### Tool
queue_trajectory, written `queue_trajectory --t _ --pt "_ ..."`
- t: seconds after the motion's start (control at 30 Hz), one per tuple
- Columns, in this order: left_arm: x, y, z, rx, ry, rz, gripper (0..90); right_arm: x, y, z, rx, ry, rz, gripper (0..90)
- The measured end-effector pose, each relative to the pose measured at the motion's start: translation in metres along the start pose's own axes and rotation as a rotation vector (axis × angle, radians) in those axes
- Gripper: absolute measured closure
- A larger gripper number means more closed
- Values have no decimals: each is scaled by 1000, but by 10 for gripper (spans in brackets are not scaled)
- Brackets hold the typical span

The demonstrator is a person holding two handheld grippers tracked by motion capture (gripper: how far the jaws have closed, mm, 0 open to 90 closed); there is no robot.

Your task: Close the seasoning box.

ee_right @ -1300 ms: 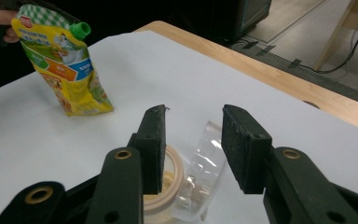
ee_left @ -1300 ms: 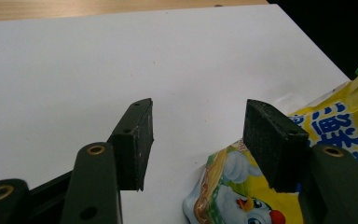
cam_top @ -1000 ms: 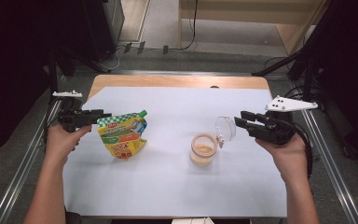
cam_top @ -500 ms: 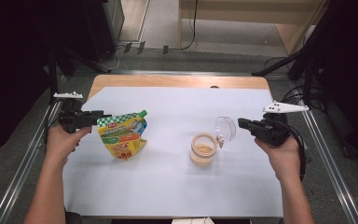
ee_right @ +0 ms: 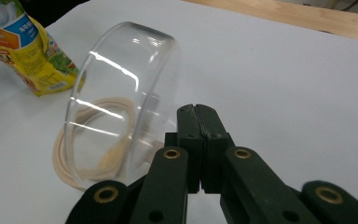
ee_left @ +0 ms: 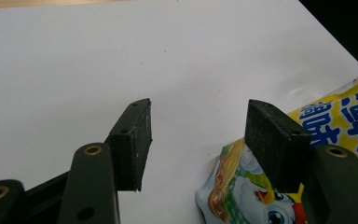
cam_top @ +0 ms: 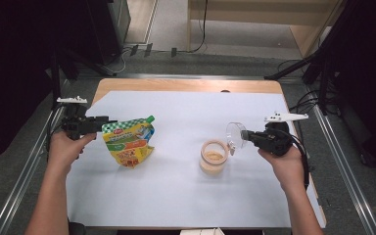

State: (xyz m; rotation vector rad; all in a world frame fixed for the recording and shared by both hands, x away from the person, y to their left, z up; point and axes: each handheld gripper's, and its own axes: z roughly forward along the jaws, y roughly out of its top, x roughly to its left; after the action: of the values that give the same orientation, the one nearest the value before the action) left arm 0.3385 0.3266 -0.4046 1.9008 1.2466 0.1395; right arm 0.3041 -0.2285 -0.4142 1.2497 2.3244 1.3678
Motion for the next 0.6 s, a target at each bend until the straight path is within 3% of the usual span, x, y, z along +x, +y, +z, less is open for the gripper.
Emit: queue_trajectory --t 0.6 --pt "-1 -2 2 3 -1 5 421 27 7 11 2 41 -82 884"
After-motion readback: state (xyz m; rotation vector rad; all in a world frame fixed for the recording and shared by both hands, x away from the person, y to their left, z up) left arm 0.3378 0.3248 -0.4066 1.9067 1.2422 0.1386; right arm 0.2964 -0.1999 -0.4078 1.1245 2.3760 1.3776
